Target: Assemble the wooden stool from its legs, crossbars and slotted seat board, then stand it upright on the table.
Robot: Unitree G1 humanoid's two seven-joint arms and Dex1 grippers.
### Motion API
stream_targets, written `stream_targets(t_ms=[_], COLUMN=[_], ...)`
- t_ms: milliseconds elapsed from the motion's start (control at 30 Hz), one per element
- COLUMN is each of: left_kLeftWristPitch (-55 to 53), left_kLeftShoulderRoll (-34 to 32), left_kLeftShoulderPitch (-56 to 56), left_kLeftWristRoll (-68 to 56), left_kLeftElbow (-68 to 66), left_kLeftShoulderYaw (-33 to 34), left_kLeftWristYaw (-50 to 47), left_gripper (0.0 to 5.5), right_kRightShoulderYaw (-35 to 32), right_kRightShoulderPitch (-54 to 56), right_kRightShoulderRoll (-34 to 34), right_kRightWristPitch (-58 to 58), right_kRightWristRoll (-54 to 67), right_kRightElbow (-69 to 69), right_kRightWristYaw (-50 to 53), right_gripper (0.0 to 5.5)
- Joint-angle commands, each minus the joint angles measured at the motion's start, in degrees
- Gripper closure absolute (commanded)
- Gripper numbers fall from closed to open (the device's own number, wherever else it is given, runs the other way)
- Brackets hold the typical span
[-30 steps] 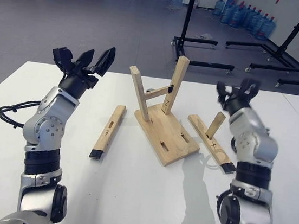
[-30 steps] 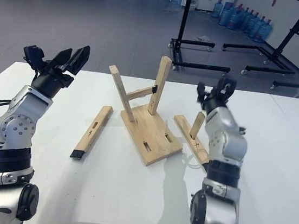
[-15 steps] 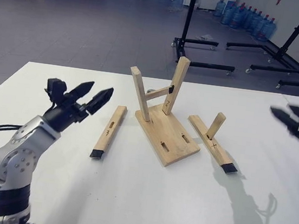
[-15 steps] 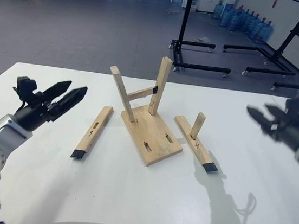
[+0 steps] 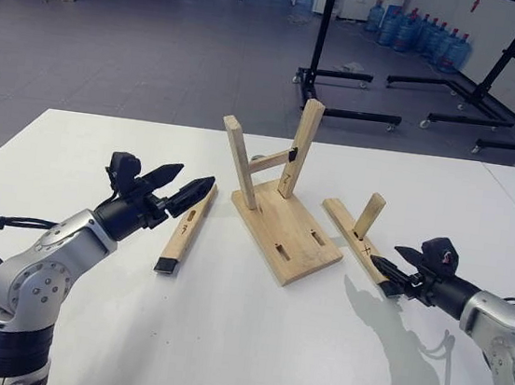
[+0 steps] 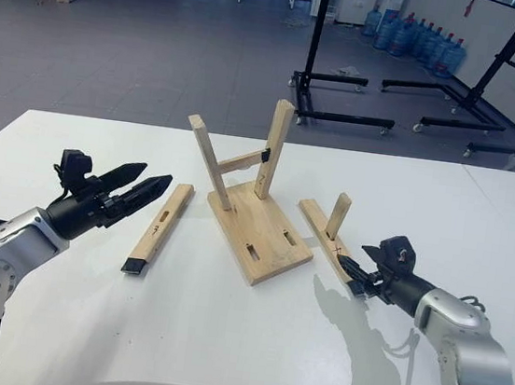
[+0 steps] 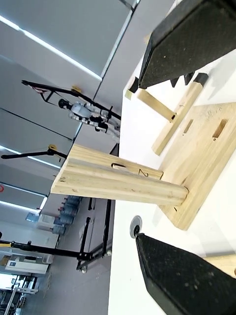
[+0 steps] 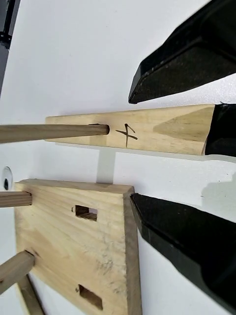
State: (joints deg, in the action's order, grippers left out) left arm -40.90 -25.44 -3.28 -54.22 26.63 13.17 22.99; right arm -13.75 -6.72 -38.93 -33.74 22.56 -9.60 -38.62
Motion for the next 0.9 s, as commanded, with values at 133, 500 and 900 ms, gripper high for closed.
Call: stream_targets(t_ms=[133, 500, 900], left_kLeftWristPitch=[0.2, 0.7, 1.7], left_kLeftShoulderRoll=[0.0, 1.2, 3.7], left_kLeftShoulderPitch=[-1.6, -3.0, -3.9], left_kLeftWristRoll=[2.4, 2.7, 3.0], left_kLeftElbow=[-0.3, -1.7, -2.8], left_kLeftShoulderYaw=[-1.7, -2.0, -1.7], left_kLeftWristYaw=[-0.1, 0.6, -0.7], left_gripper=[0.10, 0.10, 0.10], right_kRightShoulderYaw=[3.0, 8.1, 9.6], right_kRightShoulderPitch=[4.3, 7.8, 7.3], right_kRightShoulderRoll=[0.4, 2.8, 3.1], right_kRightWristPitch=[3.6, 6.2, 8.9], right_kRightWristRoll=[-5.1, -9.0, -10.1], right_kRightElbow=[8.6, 14.9, 21.3], right_kRightWristYaw=[2.2, 2.0, -0.5], right_gripper=[2.14, 2.14, 3.45])
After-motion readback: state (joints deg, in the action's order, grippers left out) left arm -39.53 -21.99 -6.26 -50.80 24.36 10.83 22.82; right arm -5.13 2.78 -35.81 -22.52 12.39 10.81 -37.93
